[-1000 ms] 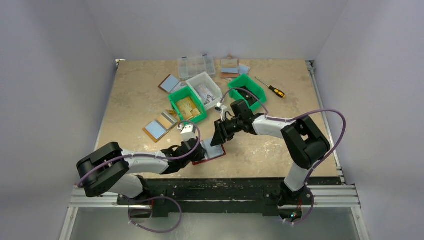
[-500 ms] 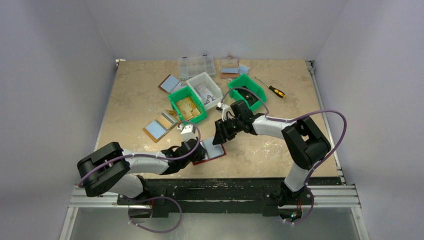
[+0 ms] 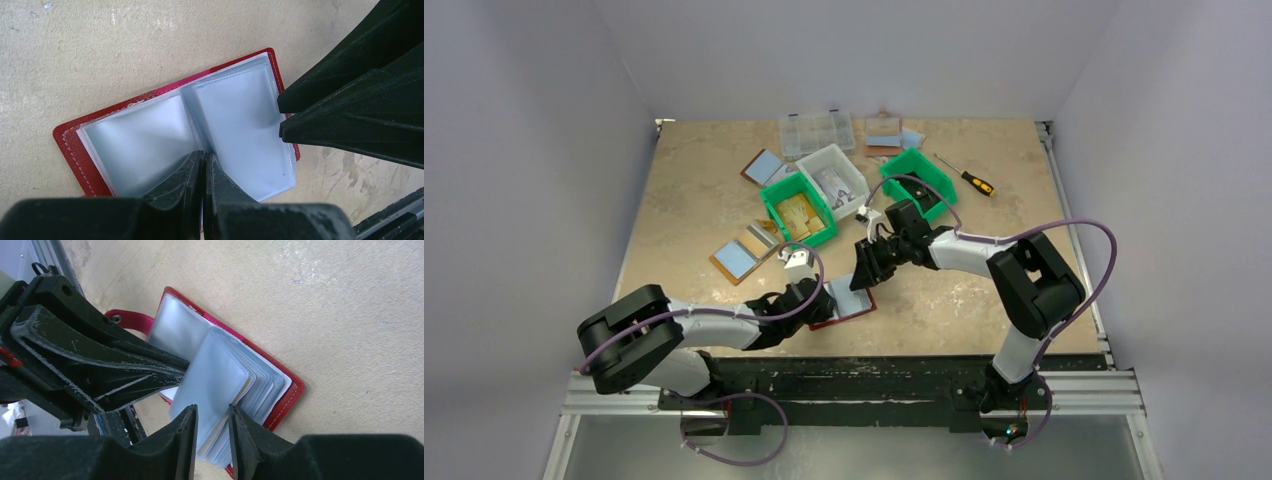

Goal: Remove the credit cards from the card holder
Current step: Remove the credit card from the card holder.

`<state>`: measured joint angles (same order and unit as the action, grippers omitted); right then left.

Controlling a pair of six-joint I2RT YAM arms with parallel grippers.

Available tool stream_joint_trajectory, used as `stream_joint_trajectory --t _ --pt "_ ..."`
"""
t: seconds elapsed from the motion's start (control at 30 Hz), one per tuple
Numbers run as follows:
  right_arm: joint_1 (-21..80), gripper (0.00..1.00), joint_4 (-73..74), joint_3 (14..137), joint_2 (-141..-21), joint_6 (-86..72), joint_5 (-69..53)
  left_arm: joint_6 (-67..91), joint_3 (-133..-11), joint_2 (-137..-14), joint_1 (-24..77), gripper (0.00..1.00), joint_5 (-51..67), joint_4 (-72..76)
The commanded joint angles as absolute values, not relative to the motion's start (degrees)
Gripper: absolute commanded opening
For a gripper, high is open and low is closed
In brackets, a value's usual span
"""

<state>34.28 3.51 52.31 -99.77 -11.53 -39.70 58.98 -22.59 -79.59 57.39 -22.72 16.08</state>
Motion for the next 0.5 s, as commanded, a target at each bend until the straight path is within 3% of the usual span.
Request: stream_joint_trajectory --t 0.0,0.13,0.47 --pt "35.41 0.35 3.46 53.97 -99.81 -12.31 -46.10 58.74 -20.39 -79.96 57.39 0.03 -20.13 11.20" --pt "35.34 0.37 1.33 53.77 -100.11 -14.83 -52.45 58.68 -20.32 -79.19 57.37 0.05 -19.59 11.39" --pt "35.42 0.41 -4.94 52.25 -100.41 -20.30 -59.60 59.82 -16.95 -73.31 57.30 0.29 -15.23 17.34"
